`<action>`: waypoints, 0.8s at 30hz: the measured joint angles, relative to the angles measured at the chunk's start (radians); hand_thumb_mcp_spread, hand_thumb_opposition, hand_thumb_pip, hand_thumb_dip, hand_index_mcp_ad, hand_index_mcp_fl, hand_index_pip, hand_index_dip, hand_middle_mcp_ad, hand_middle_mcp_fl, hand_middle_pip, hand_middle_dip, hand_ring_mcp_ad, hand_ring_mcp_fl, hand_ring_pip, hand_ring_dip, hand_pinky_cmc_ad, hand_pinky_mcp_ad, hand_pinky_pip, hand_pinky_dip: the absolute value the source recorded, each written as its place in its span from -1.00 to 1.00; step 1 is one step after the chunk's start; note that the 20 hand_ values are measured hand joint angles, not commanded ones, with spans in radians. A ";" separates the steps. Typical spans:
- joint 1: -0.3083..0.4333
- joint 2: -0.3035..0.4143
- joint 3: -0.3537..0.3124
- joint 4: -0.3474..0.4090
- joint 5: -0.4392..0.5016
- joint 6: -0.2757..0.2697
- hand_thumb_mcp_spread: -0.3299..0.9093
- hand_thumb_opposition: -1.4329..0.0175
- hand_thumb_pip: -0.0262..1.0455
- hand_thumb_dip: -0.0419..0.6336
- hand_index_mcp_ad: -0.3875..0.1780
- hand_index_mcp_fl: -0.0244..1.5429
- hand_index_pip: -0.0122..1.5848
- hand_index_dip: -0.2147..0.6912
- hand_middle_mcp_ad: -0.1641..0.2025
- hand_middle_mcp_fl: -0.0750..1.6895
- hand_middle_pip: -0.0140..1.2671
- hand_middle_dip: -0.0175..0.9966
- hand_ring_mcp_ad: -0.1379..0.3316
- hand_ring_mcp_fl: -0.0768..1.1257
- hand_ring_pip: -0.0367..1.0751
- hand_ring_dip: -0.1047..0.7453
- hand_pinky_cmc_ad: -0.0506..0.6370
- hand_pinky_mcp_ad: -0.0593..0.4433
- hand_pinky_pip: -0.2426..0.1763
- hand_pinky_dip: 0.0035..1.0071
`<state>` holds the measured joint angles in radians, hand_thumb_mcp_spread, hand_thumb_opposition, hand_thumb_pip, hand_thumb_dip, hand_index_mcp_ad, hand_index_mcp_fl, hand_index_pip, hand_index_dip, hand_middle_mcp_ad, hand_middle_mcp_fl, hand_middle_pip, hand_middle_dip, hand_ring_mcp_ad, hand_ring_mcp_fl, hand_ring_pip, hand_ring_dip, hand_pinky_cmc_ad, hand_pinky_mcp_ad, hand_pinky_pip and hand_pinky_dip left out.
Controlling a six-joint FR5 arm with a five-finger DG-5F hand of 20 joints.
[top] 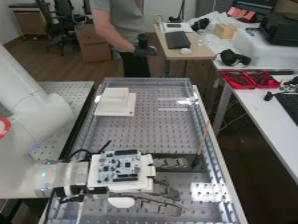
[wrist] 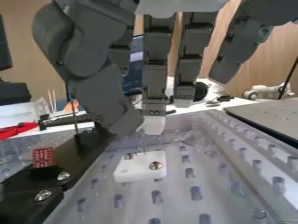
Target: Grab the paper clip and place it in the clear container
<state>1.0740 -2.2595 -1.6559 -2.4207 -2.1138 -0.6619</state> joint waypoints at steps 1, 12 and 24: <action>0.000 0.000 0.001 0.000 -0.001 0.000 0.46 -0.21 0.50 0.01 -0.25 -0.75 -0.61 -0.94 -0.28 -0.34 0.18 0.39 -0.26 -0.30 -0.46 0.44 0.48 0.16 0.47 -0.62; -0.008 -0.010 0.006 0.001 -0.014 0.005 0.55 -0.24 0.49 0.01 -0.25 -0.74 -0.60 -0.94 -0.27 -0.24 0.33 0.40 -0.30 -0.27 -0.46 0.44 0.49 0.15 0.47 -0.62; -0.008 -0.013 0.006 -0.005 -0.018 0.004 0.54 -0.25 0.48 0.01 -0.28 -0.73 -0.58 -0.94 -0.27 -0.28 0.23 0.43 -0.30 -0.27 -0.46 0.44 0.54 0.15 0.47 -0.62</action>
<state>1.0655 -2.2722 -1.6497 -2.4261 -2.1316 -0.6581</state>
